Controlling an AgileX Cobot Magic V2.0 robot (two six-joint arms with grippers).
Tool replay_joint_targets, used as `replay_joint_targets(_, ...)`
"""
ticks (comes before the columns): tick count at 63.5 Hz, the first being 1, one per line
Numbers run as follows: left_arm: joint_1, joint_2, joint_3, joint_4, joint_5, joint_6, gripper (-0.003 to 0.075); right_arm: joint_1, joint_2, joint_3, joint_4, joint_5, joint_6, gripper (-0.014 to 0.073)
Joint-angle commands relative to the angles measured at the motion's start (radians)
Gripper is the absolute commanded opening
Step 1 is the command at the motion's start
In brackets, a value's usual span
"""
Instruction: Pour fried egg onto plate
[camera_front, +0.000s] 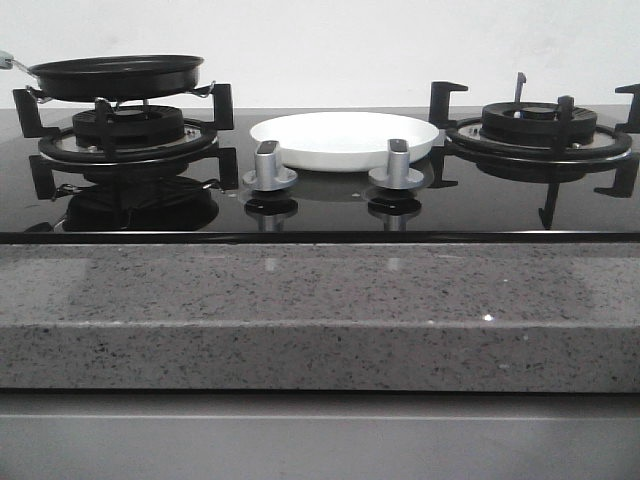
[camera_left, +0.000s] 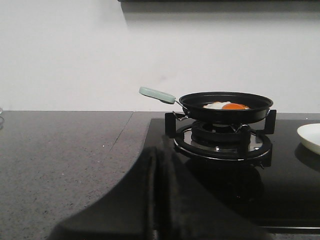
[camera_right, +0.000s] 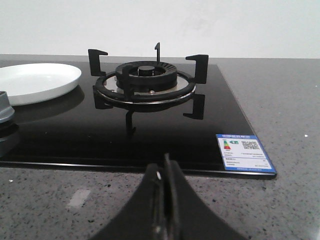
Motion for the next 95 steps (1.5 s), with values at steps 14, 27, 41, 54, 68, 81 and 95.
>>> replay_joint_targets(14,0.001,-0.018,0.005,-0.007,-0.084,-0.011,-0.002,-0.005,-0.015,-0.005,0.002,-0.092,-0.006,-0.0069)
replay_joint_targets(27,0.001,-0.018,0.005,-0.007,-0.084,-0.011,-0.002,-0.005,-0.015,-0.005,0.001,-0.093,-0.006,-0.0069)
replay_joint_targets(41,0.001,-0.018,-0.015,-0.007,-0.102,-0.011,-0.002,-0.005,-0.015,-0.015,0.002,-0.115,-0.006,-0.0069)
replay_joint_targets(54,0.001,-0.009,-0.139,-0.007,-0.036,-0.011,-0.002,-0.005,-0.015,-0.127,0.002,-0.049,-0.006,-0.0069)
replay_joint_targets(68,0.001,0.079,-0.332,-0.007,0.092,-0.011,-0.002,-0.005,0.023,-0.318,0.001,0.063,-0.006,-0.0069)
replay_joint_targets(81,0.001,0.232,-0.528,-0.007,0.282,-0.011,-0.002,-0.005,0.162,-0.505,0.001,0.148,-0.006,-0.0069)
replay_joint_targets(95,0.001,0.408,-0.676,-0.007,0.416,-0.011,-0.002,-0.005,0.349,-0.641,0.002,0.262,-0.006,-0.0069)
